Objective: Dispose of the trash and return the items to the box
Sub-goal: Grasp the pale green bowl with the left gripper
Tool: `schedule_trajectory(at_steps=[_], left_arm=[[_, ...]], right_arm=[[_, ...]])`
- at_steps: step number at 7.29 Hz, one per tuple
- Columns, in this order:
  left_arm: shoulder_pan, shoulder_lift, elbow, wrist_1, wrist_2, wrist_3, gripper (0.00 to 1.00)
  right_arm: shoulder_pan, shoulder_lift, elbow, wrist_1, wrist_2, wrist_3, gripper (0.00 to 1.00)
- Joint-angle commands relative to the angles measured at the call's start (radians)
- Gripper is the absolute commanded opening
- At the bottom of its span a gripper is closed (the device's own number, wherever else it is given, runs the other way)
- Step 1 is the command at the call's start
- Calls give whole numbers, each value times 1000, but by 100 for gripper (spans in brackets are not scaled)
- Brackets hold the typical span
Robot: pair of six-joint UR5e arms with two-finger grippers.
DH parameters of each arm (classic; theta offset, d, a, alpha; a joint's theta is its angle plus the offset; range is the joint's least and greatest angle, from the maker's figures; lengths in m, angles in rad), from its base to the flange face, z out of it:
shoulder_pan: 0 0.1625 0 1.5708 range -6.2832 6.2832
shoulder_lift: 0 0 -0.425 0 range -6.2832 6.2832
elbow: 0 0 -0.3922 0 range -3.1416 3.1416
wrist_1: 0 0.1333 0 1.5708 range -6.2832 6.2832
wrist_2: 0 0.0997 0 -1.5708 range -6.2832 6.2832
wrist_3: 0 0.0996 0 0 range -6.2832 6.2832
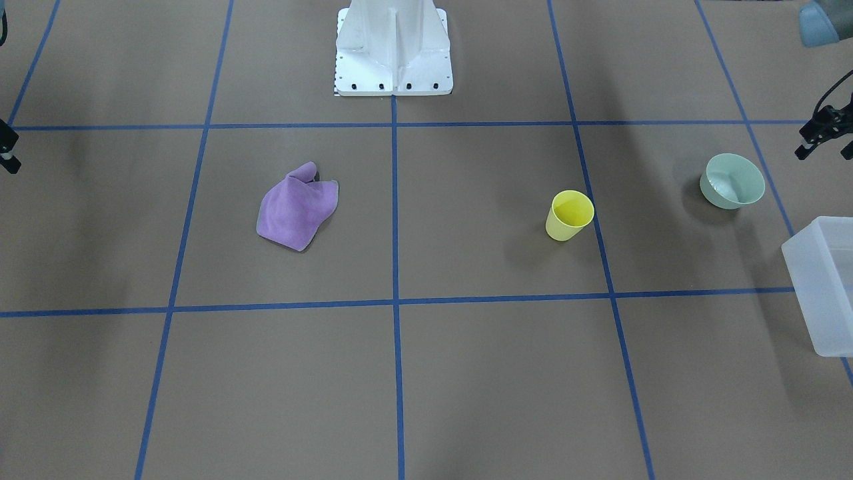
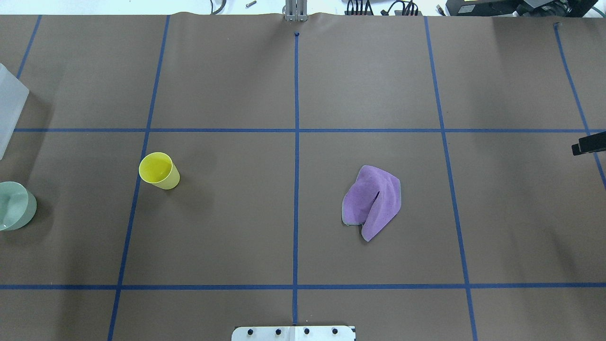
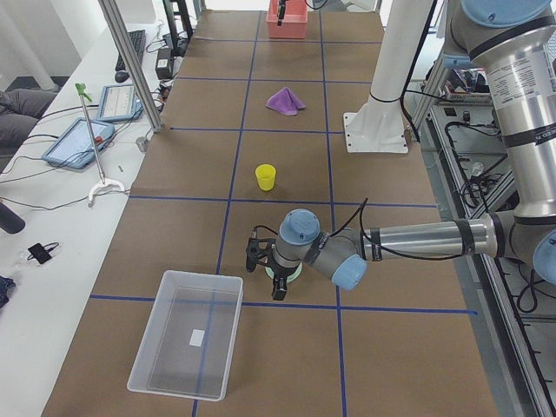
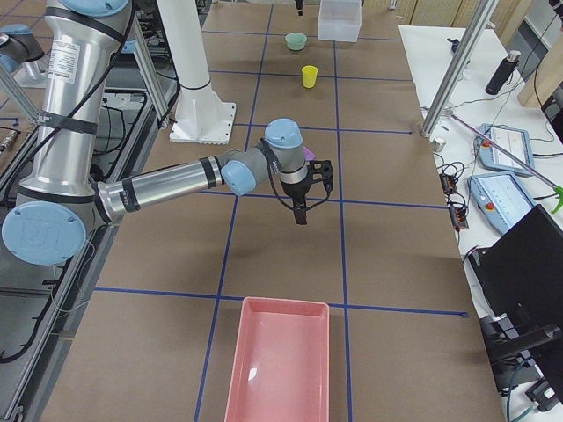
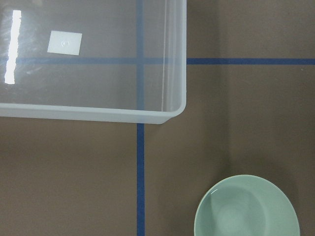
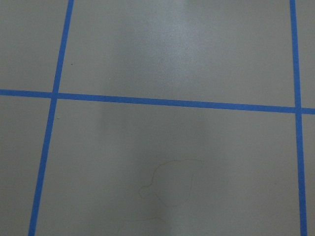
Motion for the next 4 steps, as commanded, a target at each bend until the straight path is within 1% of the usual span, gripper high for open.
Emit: schedule_trajectory(at_steps=[1, 3, 4], left_arm=[[87, -11, 120, -149, 50, -69, 98], [145, -13, 120, -185, 51, -121, 98], [182, -13, 122, -187, 79, -138, 98]], right_arm=[[-7, 0, -1, 0, -5, 0, 100], [-10, 0, 2, 2, -20, -1, 100], [-13, 0, 2, 2, -25, -1, 100]])
